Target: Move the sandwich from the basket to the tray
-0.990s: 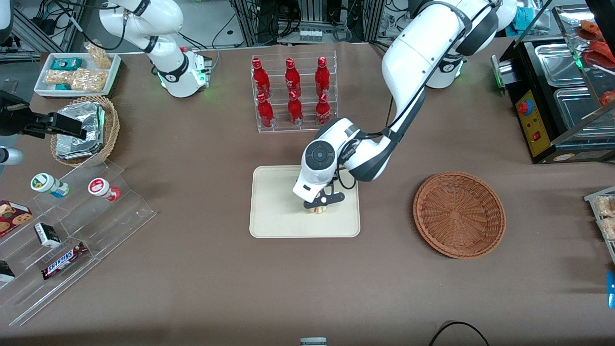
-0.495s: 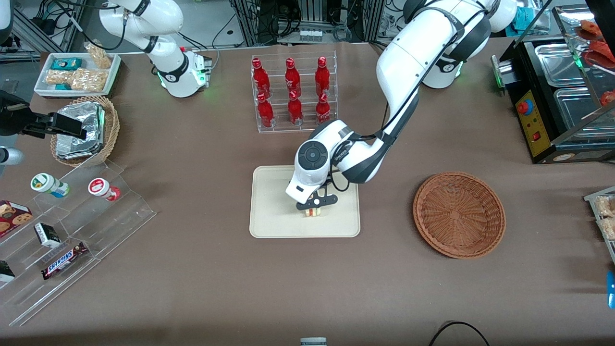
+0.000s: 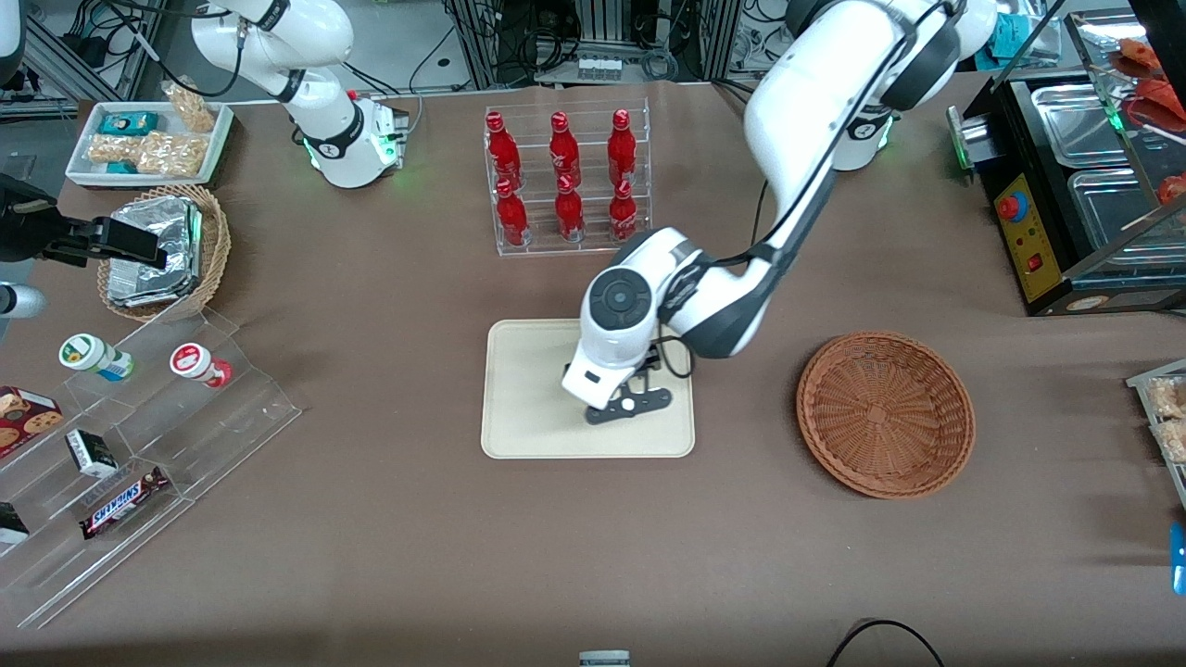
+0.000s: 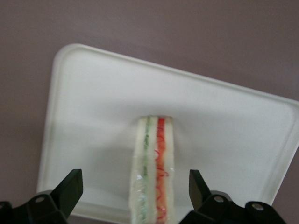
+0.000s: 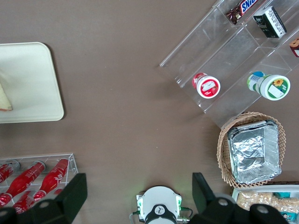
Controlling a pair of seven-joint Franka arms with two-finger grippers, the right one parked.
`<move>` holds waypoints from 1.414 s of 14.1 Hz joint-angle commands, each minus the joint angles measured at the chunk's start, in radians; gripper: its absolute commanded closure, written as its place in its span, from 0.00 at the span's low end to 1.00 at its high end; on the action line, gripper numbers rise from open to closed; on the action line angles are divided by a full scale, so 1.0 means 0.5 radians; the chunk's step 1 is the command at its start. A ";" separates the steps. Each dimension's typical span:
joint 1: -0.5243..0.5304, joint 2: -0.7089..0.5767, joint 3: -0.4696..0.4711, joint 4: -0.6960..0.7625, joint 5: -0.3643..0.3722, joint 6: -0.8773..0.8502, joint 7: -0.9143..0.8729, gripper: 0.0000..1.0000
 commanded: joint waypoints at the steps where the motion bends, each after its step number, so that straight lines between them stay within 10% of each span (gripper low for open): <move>1: 0.198 -0.375 -0.015 -0.222 -0.039 -0.194 0.202 0.00; 8: 0.894 -0.974 -0.009 -0.386 -0.282 -1.105 1.251 0.00; 20: 1.208 -1.229 0.009 -0.242 0.019 -1.566 1.774 0.00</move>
